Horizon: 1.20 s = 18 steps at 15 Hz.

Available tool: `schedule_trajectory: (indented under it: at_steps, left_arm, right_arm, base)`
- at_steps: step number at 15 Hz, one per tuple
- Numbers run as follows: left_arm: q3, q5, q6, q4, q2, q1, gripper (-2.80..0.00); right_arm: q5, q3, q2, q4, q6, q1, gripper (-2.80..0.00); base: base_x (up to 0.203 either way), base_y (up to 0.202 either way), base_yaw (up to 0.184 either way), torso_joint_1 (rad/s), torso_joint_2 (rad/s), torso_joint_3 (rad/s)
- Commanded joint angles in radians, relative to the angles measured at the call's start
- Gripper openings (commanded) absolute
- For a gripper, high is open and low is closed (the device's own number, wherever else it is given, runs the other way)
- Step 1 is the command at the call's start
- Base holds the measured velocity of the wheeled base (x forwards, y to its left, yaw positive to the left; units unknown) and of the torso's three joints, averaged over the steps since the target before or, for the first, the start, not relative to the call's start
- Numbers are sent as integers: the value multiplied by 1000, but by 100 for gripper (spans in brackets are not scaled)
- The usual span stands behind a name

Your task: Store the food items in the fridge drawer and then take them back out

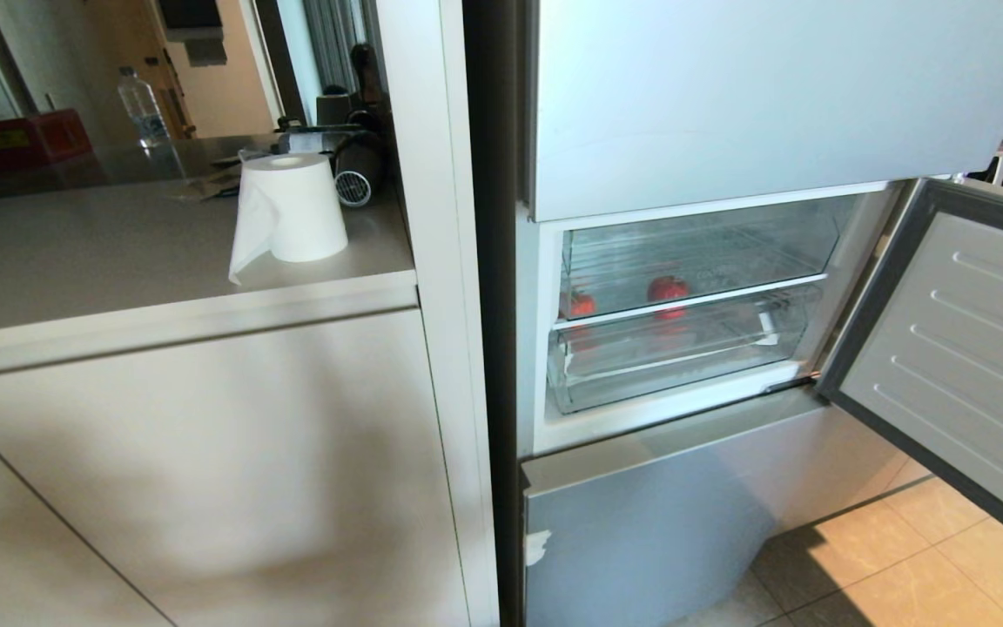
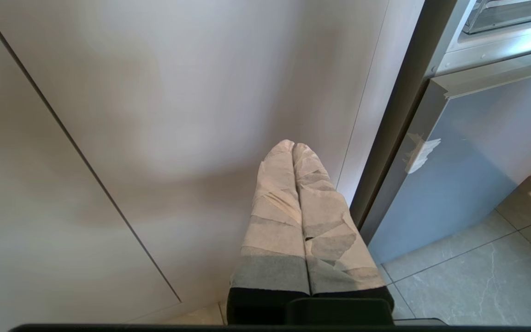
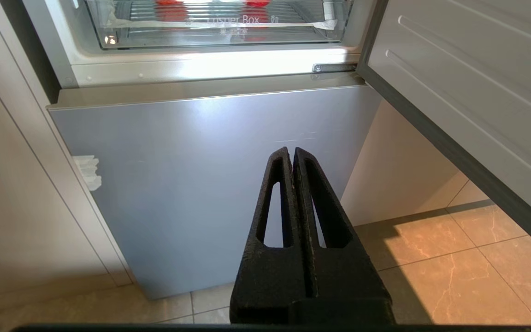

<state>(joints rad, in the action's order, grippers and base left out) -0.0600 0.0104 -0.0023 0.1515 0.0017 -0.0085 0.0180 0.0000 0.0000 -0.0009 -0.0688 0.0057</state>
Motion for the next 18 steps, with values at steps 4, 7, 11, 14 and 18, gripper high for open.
schedule_trajectory:
  at_steps: [4,7,11,14,18]
  left_arm:
    - [0,0,1,2,0,1,-280]
    - [0,0,-1,0,0,0,-280]
    - [0,0,0,0,0,0,-280]
    - [0,0,-1,2,0,-1,-280]
    - [0,0,1,0,0,1,-280]
  right_arm:
    - [2,0,1,2,-11,0,-280]
    - [-2,0,0,2,-3,0,-280]
    - [-4,0,0,1,4,0,-280]
    - [0,0,2,-1,1,0,-280]
    - [-3,0,1,-1,11,0,-280]
  base:
    - [0,0,0,0,0,0]
    - [0,0,0,0,0,0]
    - [0,0,0,0,0,0]
    - [-1,0,-86,3,3,2]
    - [-1,8,-175,5,2,2]
